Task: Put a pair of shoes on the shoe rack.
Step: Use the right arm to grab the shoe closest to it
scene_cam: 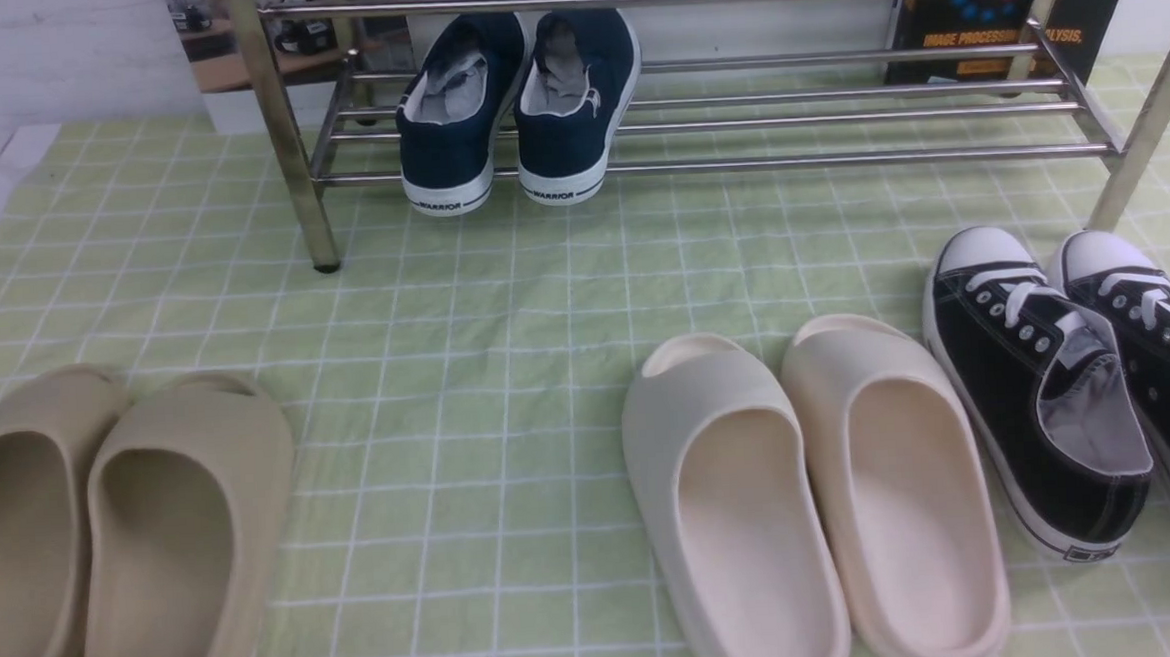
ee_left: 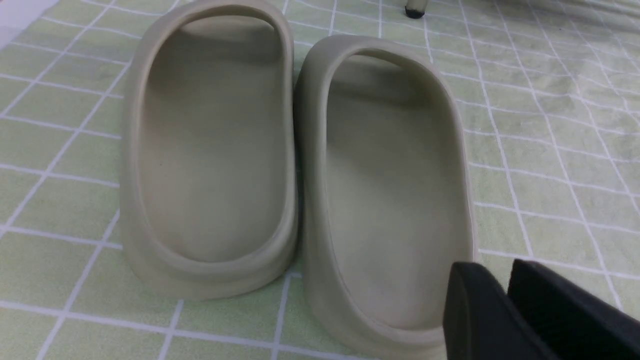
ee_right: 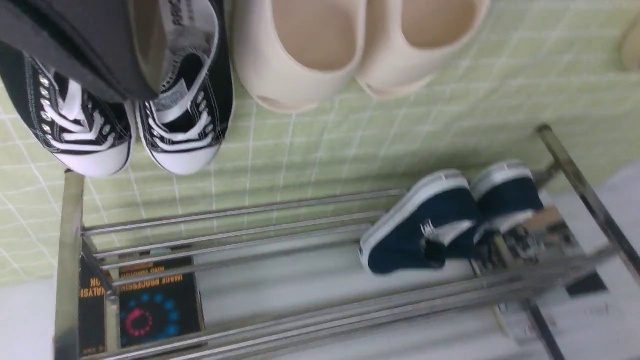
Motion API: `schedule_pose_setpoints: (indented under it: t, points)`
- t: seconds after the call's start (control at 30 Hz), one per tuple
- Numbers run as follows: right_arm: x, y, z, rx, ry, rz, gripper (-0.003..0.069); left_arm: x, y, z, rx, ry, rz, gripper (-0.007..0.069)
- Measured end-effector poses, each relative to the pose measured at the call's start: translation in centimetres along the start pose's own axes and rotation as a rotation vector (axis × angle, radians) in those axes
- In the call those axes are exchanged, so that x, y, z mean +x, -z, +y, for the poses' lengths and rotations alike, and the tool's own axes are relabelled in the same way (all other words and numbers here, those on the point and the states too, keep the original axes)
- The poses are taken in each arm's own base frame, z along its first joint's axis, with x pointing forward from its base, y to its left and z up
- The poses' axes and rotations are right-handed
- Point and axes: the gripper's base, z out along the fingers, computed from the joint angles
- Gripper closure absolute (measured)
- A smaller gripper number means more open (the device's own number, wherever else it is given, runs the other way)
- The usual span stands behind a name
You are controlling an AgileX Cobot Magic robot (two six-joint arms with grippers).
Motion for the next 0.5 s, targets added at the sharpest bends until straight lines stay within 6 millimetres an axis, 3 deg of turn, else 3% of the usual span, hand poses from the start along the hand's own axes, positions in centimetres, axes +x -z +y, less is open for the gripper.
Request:
schedule_pose_setpoints:
  t: [0.07, 0.1, 0.13, 0.17, 0.27, 0.4, 0.5]
  points:
    - [-1.1, -0.6, 0.2, 0.002, 0.053, 0.081, 0.0662, 0.0, 0.0, 0.0, 0.000, 0.000, 0.000, 0.0510]
    - [-2.7, -1.4, 0.4, 0.005, 0.130, 0.212, 0.0662, 0.0, 0.0, 0.0, 0.000, 0.000, 0.000, 0.0509]
    - [-2.7, -1.7, 0.4, 0.007, 0.127, 0.225, 0.0662, 0.0, 0.0, 0.0, 0.000, 0.000, 0.000, 0.0509]
    - [-4.1, -2.8, 0.3, 0.016, 0.195, 0.389, 0.0662, 0.0, 0.0, 0.0, 0.000, 0.000, 0.000, 0.0507]
    - [-5.1, -4.7, 0.0, 0.021, 0.251, 0.582, 0.0661, 0.0, 0.0, 0.0, 0.000, 0.000, 0.000, 0.0505]
    - [-5.4, -8.2, 0.5, -0.009, 0.336, 0.779, 0.0659, 0.0, 0.0, 0.0, 0.000, 0.000, 0.000, 0.0505]
    - [-4.5, -10.9, 1.5, -0.010, 0.416, 0.919, 0.0658, 0.0, 0.0, 0.0, 0.000, 0.000, 0.000, 0.0504]
